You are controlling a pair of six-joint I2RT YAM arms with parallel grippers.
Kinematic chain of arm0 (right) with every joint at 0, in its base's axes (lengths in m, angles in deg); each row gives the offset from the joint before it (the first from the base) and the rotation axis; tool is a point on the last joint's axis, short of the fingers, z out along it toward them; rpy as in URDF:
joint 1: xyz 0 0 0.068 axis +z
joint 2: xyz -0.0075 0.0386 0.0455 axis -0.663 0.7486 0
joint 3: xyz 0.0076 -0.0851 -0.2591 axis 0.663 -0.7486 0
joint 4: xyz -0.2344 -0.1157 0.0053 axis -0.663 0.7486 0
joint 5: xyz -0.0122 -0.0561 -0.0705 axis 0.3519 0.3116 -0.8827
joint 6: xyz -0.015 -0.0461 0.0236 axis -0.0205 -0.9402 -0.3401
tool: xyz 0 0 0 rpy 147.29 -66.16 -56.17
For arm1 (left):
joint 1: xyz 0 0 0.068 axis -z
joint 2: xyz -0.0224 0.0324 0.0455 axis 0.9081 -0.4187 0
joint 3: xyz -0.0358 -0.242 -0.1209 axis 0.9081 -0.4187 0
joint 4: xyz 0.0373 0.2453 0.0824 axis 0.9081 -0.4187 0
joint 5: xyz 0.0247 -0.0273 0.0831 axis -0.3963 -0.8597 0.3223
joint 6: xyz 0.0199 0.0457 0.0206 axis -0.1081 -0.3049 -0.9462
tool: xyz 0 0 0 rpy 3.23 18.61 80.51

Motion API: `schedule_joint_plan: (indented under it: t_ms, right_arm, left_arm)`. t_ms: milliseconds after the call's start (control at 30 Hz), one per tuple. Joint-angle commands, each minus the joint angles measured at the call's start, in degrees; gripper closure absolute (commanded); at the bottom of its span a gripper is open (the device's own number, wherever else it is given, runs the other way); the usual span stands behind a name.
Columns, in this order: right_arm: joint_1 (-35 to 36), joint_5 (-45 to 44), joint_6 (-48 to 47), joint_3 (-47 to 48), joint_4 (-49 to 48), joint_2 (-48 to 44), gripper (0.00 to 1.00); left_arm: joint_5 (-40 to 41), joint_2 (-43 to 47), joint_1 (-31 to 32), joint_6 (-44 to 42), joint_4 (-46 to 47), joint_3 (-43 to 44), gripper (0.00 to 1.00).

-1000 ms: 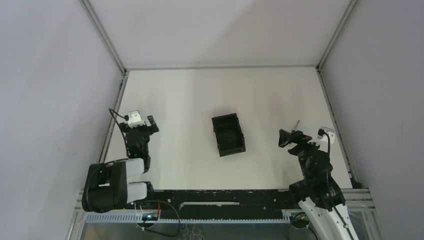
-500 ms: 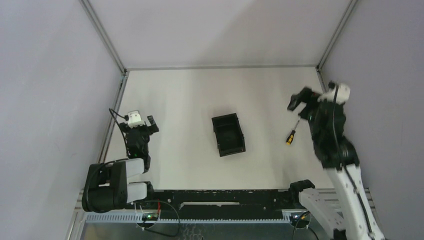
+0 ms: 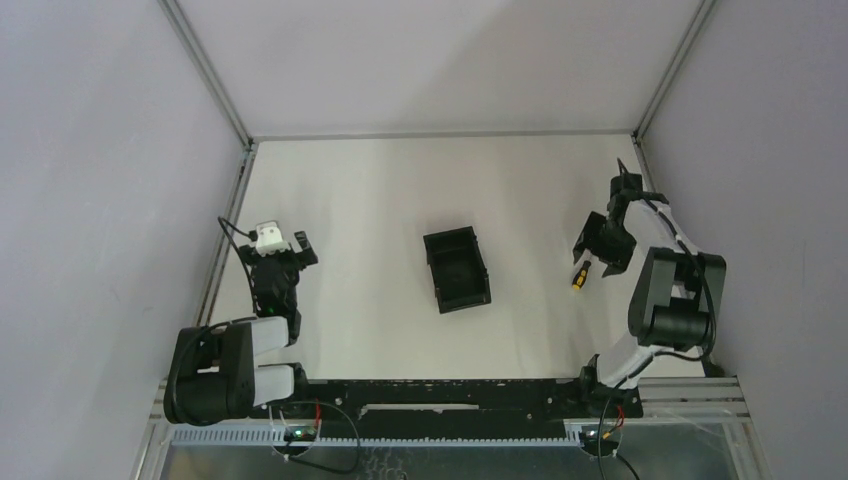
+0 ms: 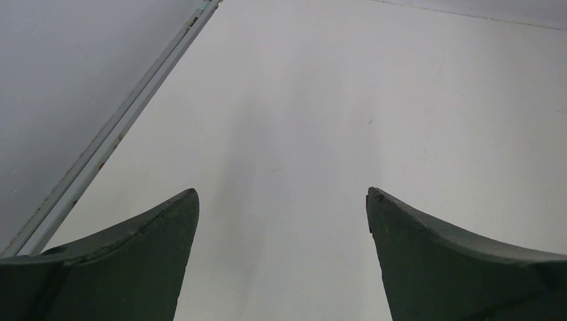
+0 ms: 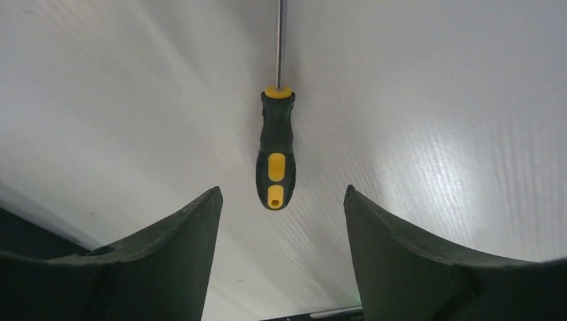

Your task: Put the screwdriver in the bin

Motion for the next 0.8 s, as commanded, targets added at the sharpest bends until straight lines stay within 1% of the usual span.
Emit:
schedule_joint_plan:
  t_ms: [0, 133, 333, 433, 500, 533, 567, 600, 633, 733, 767]
  right_arm:
    - [-0.32, 5.38, -0.96, -1.26, -4.53, 3.35, 0.26]
    - [-0.54, 1.27, -1.32, -2.06, -7.83, 7.53, 0.29]
    - [-0.83, -0.62, -2.73, -2.10, -11.64, 11.82, 0.33]
    - [-0.83, -0.01, -3.31, -2.06, -12.93, 14.16, 0.38]
    - [-0.75, -0.59, -3.58, -1.68, -12.98, 14.55, 0.49]
    - [-0.81, -0.39, -3.86, -1.62, -12.99, 14.49, 0.62]
    - [-0.83, -0.27, -4.08, -1.40, -12.74, 14.36, 0.71]
    - [-0.83, -0.18, -4.40, -0.98, -11.71, 14.15, 0.89]
    - [-0.77, -0.10, -4.66, -0.10, -10.73, 13.75, 1.00]
    - [-0.15, -1.30, -5.61, 2.50, -6.84, 10.48, 1.00]
    - [0.25, -2.66, -5.93, 4.39, -3.95, 8.96, 1.00]
  left_arm:
    - [0.28, -0.04, 0.35, -1.03, 2.41, 2.66, 0.00]
    - [0.28, -0.06, 0.35, -1.04, 2.41, 2.64, 0.00]
    - [0.27, -0.06, 0.36, -1.03, 2.41, 2.61, 0.00]
    - [0.26, -0.06, 0.37, -1.03, 2.40, 2.62, 0.00]
    - [0.27, -0.04, 0.36, -1.03, 2.41, 2.60, 0.00]
    - [0.28, -0.04, 0.36, -1.05, 2.41, 2.63, 0.00]
    - [0.21, -0.06, 0.36, -1.03, 2.41, 2.61, 0.00]
    - [0.21, -0.06, 0.36, -1.03, 2.41, 2.65, 0.00]
    - [0.21, -0.06, 0.35, -1.03, 2.41, 2.66, 0.00]
    - [0.23, -0.06, 0.36, -1.03, 2.41, 2.63, 0.00]
    - [0.28, -0.06, 0.36, -1.03, 2.41, 2.64, 0.00]
